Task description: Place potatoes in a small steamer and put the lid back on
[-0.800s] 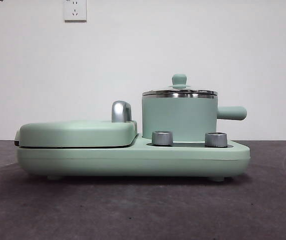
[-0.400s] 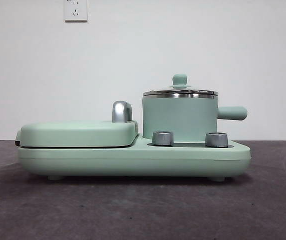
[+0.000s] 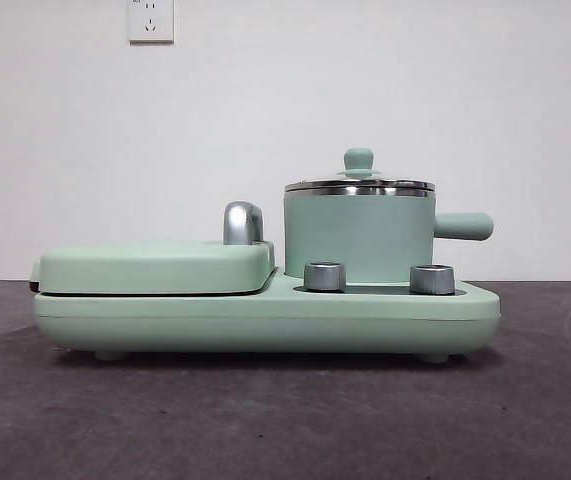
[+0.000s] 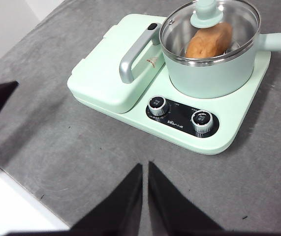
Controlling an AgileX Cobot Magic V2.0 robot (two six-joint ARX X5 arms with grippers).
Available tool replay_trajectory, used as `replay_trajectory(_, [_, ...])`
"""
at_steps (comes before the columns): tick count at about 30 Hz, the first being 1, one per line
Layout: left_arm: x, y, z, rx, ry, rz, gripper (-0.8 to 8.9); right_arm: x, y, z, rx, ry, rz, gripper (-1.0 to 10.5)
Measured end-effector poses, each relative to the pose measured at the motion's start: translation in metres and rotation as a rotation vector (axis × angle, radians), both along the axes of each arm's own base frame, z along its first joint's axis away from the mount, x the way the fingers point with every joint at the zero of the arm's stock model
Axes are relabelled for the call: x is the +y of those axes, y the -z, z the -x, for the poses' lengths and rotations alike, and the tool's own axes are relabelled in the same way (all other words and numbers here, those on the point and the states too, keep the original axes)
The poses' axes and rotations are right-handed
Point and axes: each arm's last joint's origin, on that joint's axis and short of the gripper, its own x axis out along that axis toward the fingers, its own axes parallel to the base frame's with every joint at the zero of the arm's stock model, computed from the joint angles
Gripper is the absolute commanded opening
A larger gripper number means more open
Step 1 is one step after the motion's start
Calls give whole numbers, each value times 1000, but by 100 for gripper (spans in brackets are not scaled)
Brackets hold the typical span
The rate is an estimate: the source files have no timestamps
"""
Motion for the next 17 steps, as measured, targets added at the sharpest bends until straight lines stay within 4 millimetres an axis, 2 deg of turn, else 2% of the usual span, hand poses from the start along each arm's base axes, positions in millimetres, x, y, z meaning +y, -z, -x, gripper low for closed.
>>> replay_trajectory(17, [1, -2, -1, -48, -7, 3, 5, 0, 0, 0, -1, 0, 0, 17])
